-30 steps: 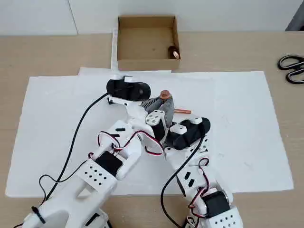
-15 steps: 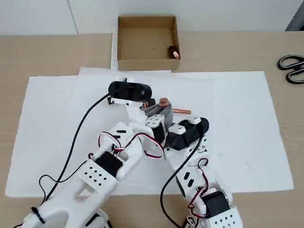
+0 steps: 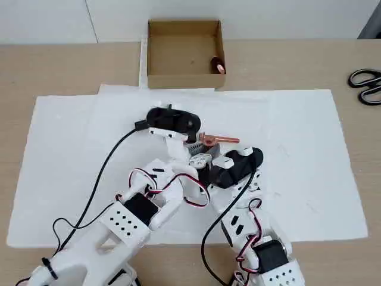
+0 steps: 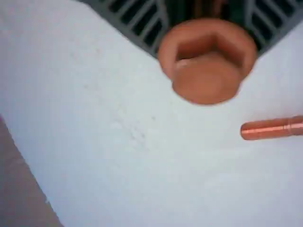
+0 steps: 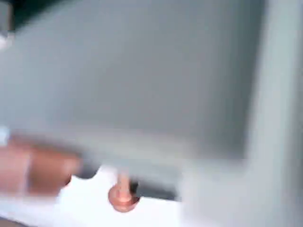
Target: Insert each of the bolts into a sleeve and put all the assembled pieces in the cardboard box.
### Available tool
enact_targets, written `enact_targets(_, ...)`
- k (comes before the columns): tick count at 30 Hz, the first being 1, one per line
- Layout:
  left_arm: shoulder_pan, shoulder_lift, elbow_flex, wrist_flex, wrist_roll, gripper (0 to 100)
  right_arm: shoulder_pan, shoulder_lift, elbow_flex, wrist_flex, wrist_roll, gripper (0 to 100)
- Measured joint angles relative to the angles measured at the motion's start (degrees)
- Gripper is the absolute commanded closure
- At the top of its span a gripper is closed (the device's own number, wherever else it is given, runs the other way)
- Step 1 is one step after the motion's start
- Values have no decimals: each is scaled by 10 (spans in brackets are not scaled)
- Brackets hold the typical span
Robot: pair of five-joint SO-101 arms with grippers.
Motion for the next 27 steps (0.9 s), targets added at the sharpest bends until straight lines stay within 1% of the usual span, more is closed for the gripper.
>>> enact_targets(4,1,0,0,24,-4,815,-1,0,0,0,0,995)
enact_targets(5,-1,0,0,29,-6,785,0,0,0,0,0,995)
enact_targets(7,-1,0,0,40,-7,756,2,1,0,0,0,995)
enact_targets(12,-4,-1,-7,57,-7,757,2,1,0,1,0,995)
enact_targets(15,-18,-1,-30,87,-8,756,1,1,0,1,0,995)
enact_targets(23,-121,-1,-118,166,-8,755,0,1,0,1,0,995)
enact_targets(27,-184,-1,-185,235,-24,754,7,1,0,1,0,995)
